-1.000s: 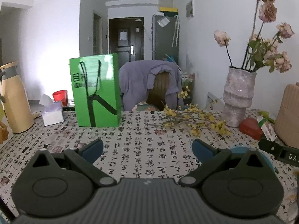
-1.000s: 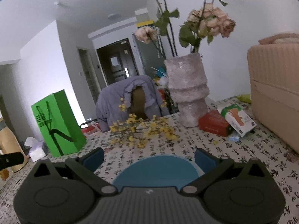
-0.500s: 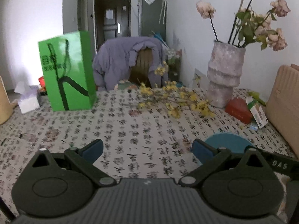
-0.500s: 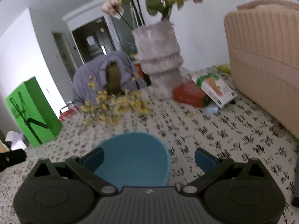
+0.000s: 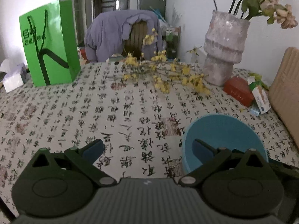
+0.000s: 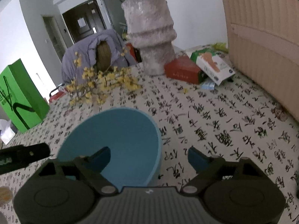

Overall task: Organize plates and bowls
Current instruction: 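Close both grippers on the rim of the blue bowl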

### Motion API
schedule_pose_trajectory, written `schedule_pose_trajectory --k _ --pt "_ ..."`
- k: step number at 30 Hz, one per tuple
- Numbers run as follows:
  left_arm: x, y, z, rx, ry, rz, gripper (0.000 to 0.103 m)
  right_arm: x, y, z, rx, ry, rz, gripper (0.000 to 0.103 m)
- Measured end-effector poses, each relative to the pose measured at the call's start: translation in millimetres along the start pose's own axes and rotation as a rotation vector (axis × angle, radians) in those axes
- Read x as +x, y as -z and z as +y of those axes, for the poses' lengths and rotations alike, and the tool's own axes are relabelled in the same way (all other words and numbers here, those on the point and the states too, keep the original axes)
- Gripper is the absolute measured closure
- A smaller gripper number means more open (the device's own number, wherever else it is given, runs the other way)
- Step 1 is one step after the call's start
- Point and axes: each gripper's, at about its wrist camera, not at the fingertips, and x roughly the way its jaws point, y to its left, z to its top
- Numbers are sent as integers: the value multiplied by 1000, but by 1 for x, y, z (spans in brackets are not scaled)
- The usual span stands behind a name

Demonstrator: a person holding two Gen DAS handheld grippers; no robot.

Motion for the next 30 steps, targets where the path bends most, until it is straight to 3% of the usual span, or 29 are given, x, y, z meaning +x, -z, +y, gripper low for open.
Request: schedule_pose_trajectory --k 4,11,16,19,30 --pt "14 3 -5 -10 0 36 0 2 2 2 -2 -13 12 34" --pt "26 8 -12 -5 3 85 25 7 5 7 -29 2 43 53" --pt "28 11 -19 19 22 99 34 10 7 10 -55 30 61 59" --pt "30 15 -24 33 36 106 46 12 8 10 -58 29 73 67" --pt "35 21 -31 33 79 115 91 16 14 21 -113 58 64 75"
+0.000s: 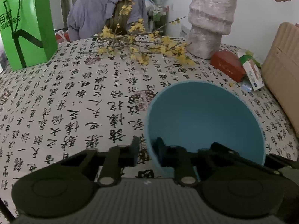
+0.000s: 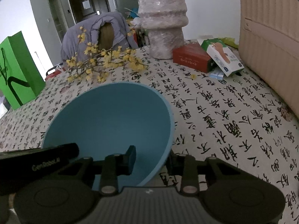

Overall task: Organize plates and bowls
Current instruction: 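Close both grippers on the rim of the blue bowl, then lift the blue bowl off the cloth with both grippers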

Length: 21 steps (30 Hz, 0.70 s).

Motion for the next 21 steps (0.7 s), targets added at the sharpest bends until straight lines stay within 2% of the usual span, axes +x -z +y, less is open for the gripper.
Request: schedule_pose_trajectory --k 5,21 --pt "-2 0 2 -11 -7 -14 92 0 0 -1 -1 3 -13 86" --pt "-10 1 6 -44 -8 -19 91 -3 1 2 -7 -15 -31 86"
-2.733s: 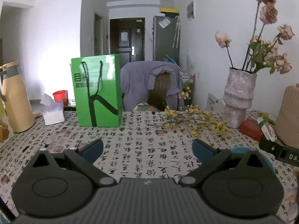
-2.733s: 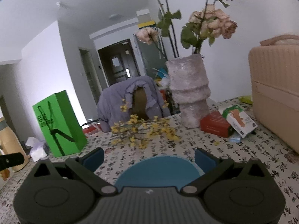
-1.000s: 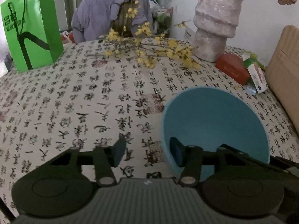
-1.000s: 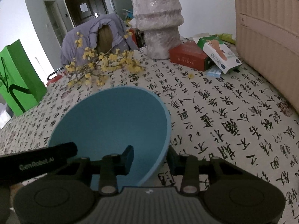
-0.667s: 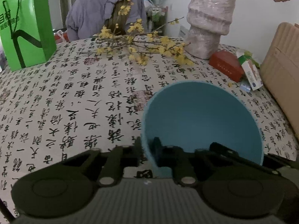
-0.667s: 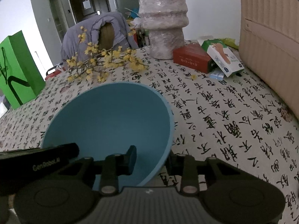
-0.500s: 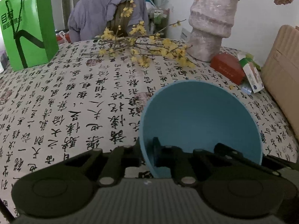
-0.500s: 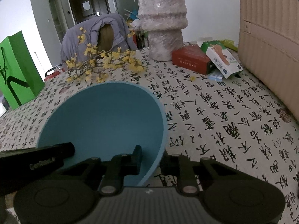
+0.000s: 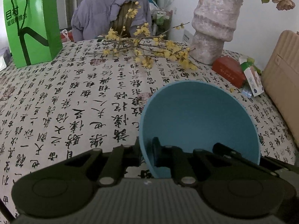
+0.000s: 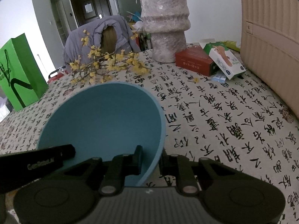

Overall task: Organize plates and bowls
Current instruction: 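Lift the blue bowl off the cloth with both grippers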

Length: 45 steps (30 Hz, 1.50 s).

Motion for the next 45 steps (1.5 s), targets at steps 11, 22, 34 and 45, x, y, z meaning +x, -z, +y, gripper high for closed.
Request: schedule_pose_trajectory --k 11,22,34,45 --pt "-23 -1 0 14 -2 -51 91 -18 -1 3 11 -28 -45 86" --pt "-48 2 3 27 -33 -89 91 -30 -1 7 63 -85 -34 86" --pt "-78 10 13 17 -21 -119 91 -60 4 24 38 -67 -63 86" --pt "-110 17 28 -4 -9 -157 91 -93 7 41 11 -69 -100 86"
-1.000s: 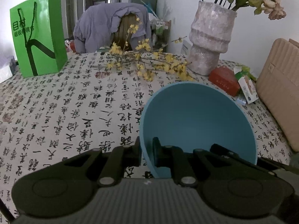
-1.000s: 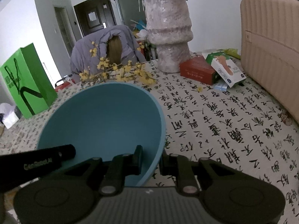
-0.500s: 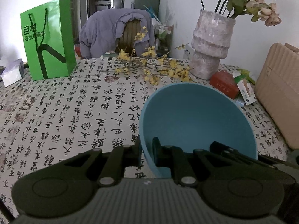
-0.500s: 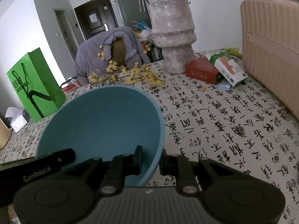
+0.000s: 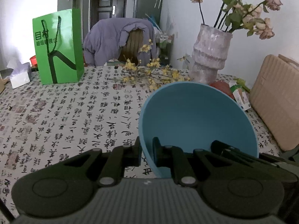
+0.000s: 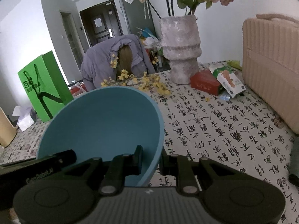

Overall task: Organize plates and bowls
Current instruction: 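Lift the blue bowl off the cloth with both grippers, then carry the held blue bowl toward the stacked bowls beside the black bag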

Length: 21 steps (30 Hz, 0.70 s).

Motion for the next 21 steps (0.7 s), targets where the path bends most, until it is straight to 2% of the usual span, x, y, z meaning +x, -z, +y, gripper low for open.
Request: schedule_pose_trajectory --k 21 --pt "-55 5 22 10 -93 -95 91 -44 6 47 -58 -25 -47 85"
